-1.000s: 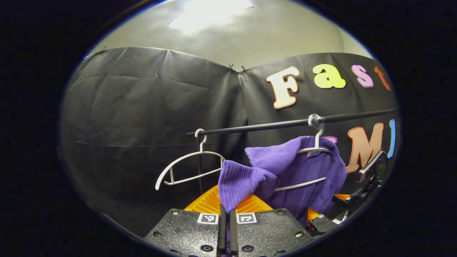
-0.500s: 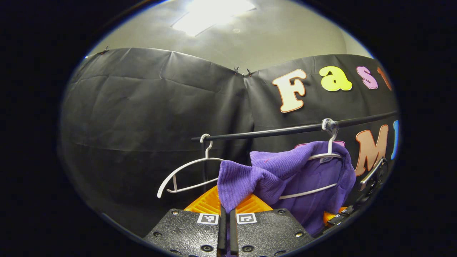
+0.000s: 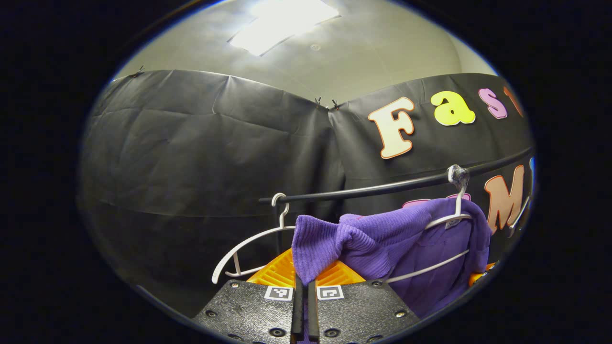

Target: Grasp the clothes on the hanger with both hands and then place them into the laundry hamper below.

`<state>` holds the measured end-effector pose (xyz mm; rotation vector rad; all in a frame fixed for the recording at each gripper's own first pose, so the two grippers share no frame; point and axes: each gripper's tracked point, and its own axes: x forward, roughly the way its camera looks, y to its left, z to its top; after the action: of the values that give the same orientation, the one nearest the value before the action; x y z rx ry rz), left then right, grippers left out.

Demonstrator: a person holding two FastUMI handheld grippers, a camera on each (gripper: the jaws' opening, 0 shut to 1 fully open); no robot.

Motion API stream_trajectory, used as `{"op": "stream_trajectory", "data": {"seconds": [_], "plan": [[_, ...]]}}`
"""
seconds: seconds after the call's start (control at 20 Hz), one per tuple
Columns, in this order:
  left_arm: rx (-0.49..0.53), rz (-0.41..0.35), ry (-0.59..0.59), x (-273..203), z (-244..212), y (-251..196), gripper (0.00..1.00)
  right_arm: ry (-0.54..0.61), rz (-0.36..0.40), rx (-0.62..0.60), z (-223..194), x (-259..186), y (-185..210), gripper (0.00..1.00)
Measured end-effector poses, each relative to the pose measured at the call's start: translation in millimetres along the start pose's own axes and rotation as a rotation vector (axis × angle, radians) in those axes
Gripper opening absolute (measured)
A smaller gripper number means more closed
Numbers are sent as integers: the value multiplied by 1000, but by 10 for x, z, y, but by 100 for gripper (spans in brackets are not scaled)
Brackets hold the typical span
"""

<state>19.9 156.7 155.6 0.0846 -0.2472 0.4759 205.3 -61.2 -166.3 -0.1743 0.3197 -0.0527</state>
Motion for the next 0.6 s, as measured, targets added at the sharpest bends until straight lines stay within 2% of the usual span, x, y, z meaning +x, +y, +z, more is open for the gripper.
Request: {"op": "stream_trajectory", "data": {"seconds": [0.2,0.4,0.5,0.55,0.6], "plan": [[15,-3,-20,150,50,55,2,-57,-112,-8,213,73,-402,7],[-19,-14,-21,284,91,95,2,-107,-181,-25,442,141,-696,7],[5,0,-30,370,101,167,4,-142,-206,-26,600,195,-824,7],[18,-2,-35,406,97,171,4,-151,-213,-22,654,226,-863,2],[27,-5,-34,430,90,156,1,-162,-219,-19,692,261,-925,7]]}}
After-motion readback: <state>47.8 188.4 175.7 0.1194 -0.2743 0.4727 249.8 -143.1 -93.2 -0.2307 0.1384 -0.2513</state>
